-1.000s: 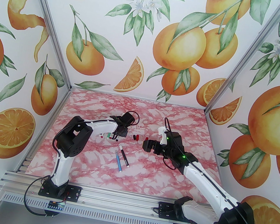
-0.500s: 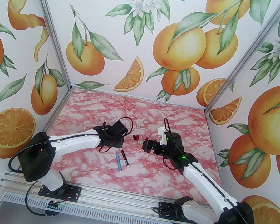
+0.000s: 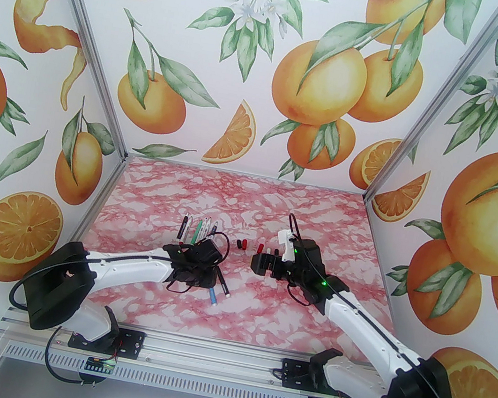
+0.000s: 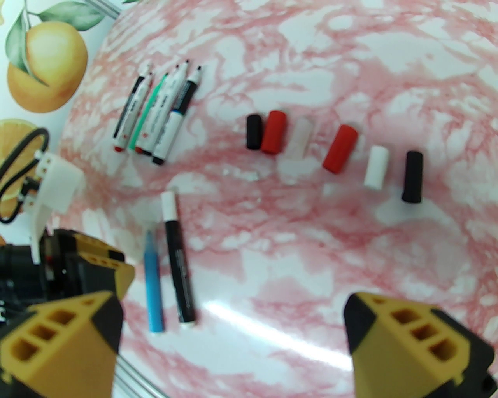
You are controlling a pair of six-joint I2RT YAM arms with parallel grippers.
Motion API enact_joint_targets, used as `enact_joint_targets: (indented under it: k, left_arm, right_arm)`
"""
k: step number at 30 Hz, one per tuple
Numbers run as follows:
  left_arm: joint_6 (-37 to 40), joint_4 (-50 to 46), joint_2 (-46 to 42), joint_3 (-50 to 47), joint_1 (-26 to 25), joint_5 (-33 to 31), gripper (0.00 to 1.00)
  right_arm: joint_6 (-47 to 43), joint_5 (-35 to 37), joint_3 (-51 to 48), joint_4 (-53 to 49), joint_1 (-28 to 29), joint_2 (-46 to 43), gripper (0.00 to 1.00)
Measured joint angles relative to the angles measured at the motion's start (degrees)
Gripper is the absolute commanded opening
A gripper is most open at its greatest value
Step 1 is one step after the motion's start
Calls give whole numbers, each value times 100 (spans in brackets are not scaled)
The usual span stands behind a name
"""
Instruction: Open the pen caps
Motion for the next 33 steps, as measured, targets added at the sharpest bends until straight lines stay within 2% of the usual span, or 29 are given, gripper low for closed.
enact_joint_targets:
  k: [8, 12, 14, 23, 30, 32, 33]
  left_arm:
    - [2, 59, 350, 7, 0, 186, 40]
    - [7, 55, 444, 31, 0, 205, 32]
    - [15, 42, 457, 52, 0, 212, 31]
    - [651, -1204, 514, 411, 0, -319, 27]
    - [885, -1491, 715, 487, 15, -385, 29]
    - [922, -1506, 752, 520, 17, -385, 25]
    - [940, -1523, 758, 529, 15, -387, 20]
  right_arm:
    - [0, 0, -26, 9, 0, -138, 100]
    - [-2, 2, -26, 7, 0, -149, 100]
    - [-2, 2, -26, 7, 0, -160, 100]
    - [-4, 0, -26, 7, 0, -160, 100]
    - [-4, 0, -26, 4, 0, -105, 100]
    - [-4, 0, -26, 7, 0, -107, 100]
    - [-2, 0, -26, 4, 0, -107, 100]
